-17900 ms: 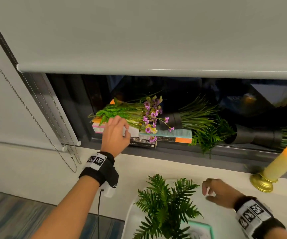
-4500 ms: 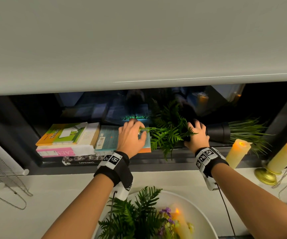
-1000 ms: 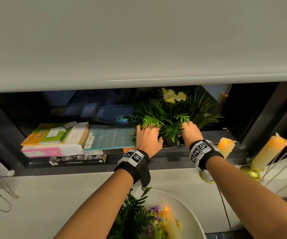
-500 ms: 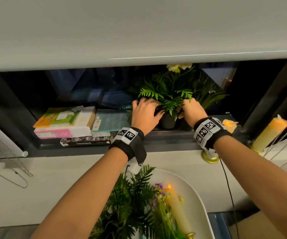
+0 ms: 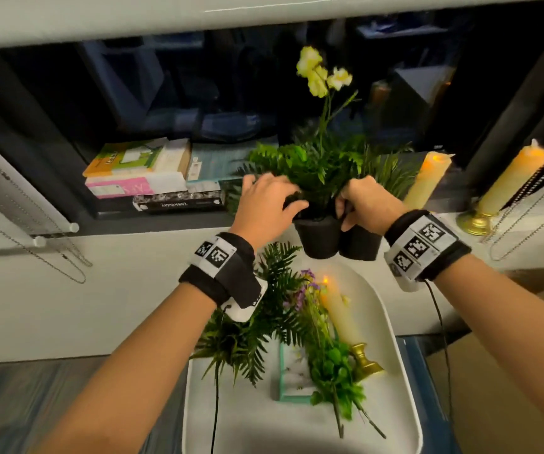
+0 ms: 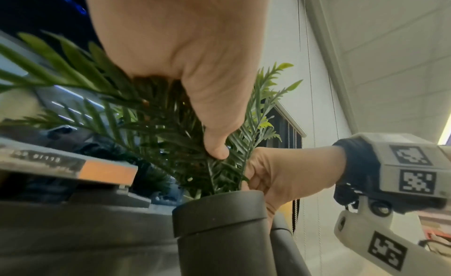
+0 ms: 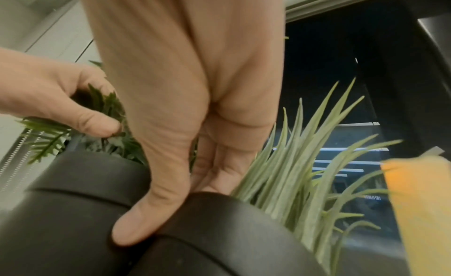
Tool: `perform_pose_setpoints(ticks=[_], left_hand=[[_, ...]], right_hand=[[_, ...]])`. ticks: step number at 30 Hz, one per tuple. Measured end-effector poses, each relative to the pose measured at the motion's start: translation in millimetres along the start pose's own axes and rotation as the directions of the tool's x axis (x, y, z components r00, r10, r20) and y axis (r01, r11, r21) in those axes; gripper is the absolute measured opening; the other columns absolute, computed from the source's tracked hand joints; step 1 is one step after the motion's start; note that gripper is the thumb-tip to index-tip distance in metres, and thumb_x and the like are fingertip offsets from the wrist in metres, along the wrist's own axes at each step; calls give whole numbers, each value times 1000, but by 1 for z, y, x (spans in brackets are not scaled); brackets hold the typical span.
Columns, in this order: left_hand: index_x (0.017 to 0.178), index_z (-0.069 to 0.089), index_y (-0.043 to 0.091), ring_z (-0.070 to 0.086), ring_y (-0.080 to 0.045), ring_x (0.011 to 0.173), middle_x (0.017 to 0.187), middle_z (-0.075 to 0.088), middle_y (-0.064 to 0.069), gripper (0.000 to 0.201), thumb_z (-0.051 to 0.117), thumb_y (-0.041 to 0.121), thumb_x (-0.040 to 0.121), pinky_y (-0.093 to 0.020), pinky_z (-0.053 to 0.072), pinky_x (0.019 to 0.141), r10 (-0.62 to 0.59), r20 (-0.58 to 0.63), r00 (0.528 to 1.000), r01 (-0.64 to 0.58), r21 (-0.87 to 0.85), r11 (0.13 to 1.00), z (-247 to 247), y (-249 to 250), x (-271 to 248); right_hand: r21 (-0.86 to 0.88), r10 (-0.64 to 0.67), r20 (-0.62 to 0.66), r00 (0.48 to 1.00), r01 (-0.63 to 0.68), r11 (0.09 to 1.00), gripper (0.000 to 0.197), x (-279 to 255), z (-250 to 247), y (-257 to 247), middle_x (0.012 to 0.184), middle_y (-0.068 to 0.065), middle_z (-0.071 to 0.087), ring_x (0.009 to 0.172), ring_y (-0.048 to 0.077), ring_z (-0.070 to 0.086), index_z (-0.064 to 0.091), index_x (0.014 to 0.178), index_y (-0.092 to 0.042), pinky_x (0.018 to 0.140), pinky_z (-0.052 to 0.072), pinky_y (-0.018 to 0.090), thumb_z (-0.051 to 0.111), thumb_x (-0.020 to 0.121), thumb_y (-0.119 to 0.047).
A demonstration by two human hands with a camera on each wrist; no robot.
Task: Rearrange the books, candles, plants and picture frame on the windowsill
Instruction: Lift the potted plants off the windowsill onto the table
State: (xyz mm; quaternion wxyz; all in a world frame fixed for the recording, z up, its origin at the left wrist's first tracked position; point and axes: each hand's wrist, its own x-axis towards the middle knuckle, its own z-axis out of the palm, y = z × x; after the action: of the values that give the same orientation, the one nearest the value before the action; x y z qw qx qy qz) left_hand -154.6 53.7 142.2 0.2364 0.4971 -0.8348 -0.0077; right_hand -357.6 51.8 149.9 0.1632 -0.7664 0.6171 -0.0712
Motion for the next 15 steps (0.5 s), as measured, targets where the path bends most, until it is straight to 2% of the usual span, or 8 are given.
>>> perform_pose_setpoints(ticks=[4, 7, 9, 12, 15], left_hand=[[97, 72, 21, 53, -22, 96, 99, 68, 4, 28, 54, 41, 93, -37, 25, 85, 27, 57, 998, -28, 26, 999, 13, 21, -44], [92, 73, 22, 52, -21, 94, 95, 67, 5, 32, 53, 47, 91, -38, 25, 85, 27, 127, 991, -33, 46, 998, 24, 34, -70], [95, 72, 21, 52, -20, 97, 99, 66, 4, 39, 55, 55, 87, -38, 24, 88, 24, 201, 979, -33, 46, 998, 29, 40, -84], [110, 68, 19, 51, -19, 104, 111, 64, 3, 57, 59, 65, 77, -38, 24, 94, 14, 318, 948, -51, 108, 993, 37, 43, -101], [115, 64, 20, 49, -18, 108, 116, 62, 5, 61, 63, 65, 74, -38, 25, 99, -24, 389, 921, -52, 183, 982, 47, 43, -115]], right_hand=[[71, -33, 81, 996, 27, 997, 23, -34, 37, 9, 68, -1, 59, 72, 19, 61, 69, 73, -7, 67, 44, 24, 81, 59, 6], [147, -63, 112, 992, 46, 988, 23, -57, 68, 18, 76, 8, 67, 75, 23, 64, 69, 71, -6, 75, 54, 36, 82, 56, 6], [166, -95, 135, 986, 72, 984, 25, -68, 86, 23, 87, 12, 68, 83, 28, 65, 71, 75, -5, 80, 53, 41, 84, 55, 1], [115, -55, 228, 972, 29, 993, 26, -80, 103, 18, 88, 8, 67, 88, 23, 62, 72, 83, -7, 83, 51, 32, 84, 61, -6], [135, -24, 294, 955, -16, 991, 25, -86, 119, 13, 79, 2, 63, 81, 18, 60, 71, 83, -8, 75, 46, 25, 84, 62, -5]])
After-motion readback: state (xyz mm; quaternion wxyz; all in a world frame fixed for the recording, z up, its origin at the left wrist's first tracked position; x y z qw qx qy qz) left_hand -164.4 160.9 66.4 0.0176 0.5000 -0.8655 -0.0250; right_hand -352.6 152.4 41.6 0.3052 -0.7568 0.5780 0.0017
